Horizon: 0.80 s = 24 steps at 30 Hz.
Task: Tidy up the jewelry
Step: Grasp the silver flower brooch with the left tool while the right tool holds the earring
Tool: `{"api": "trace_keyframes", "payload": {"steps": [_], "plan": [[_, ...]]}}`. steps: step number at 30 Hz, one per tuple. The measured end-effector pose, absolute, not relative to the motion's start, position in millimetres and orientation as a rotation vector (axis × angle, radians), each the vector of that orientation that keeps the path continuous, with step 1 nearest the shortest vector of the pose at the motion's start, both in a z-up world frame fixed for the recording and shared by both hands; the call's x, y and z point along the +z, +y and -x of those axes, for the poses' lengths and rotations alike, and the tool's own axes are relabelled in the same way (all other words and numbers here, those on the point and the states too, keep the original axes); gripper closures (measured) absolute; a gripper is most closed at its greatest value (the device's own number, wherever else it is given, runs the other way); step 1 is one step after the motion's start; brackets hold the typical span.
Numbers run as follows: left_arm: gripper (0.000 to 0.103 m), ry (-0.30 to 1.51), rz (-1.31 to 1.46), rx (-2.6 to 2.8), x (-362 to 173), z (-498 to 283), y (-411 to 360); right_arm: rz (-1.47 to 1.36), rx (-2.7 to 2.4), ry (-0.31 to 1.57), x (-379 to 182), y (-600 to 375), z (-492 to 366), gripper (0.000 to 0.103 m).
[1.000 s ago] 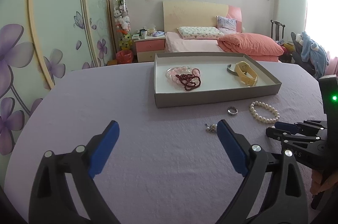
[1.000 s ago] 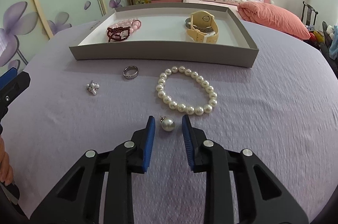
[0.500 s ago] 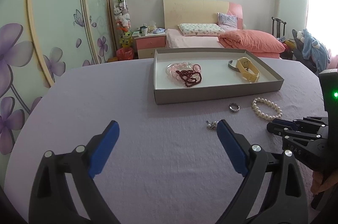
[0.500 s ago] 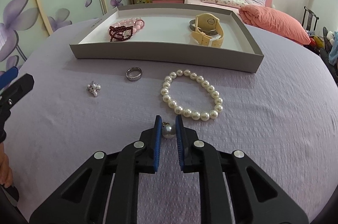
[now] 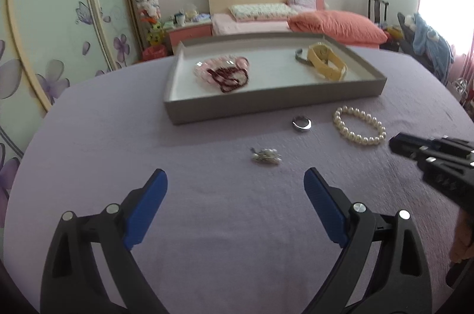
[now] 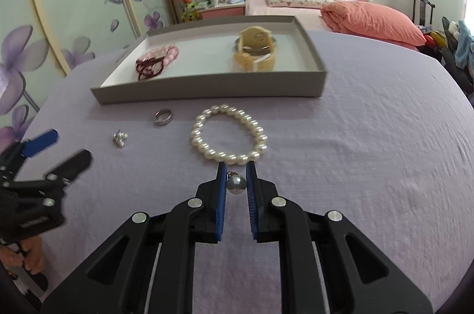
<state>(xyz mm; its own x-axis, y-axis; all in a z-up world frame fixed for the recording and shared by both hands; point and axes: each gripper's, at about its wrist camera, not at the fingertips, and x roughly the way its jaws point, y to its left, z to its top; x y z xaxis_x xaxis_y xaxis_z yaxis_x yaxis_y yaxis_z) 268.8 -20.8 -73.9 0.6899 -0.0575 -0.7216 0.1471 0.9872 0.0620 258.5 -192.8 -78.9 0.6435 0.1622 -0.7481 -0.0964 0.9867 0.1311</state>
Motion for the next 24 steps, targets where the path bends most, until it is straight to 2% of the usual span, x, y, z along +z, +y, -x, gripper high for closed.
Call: {"api": "trace_keyframes", "payload": {"steps": [2, 9, 20, 24], "plan": [[0.014, 0.838, -0.122, -0.11, -82, -279, -30, -0.102, 0.141, 0.852, -77, -200, -259, 0.089], [0.038, 0.917, -0.068, -0.081, -100, -310, -40, -0.132, 0.137, 0.842, -74, -211, -262, 0.089], [0.06, 0.907, -0.064, -0.108, -99, -313, -45, -0.142, 0.158, 0.829, -72, -212, -261, 0.089], [0.081, 0.903, -0.055, -0.118, -97, -313, -44, -0.139, 0.166, 0.826, -71, -209, -261, 0.089]]}}
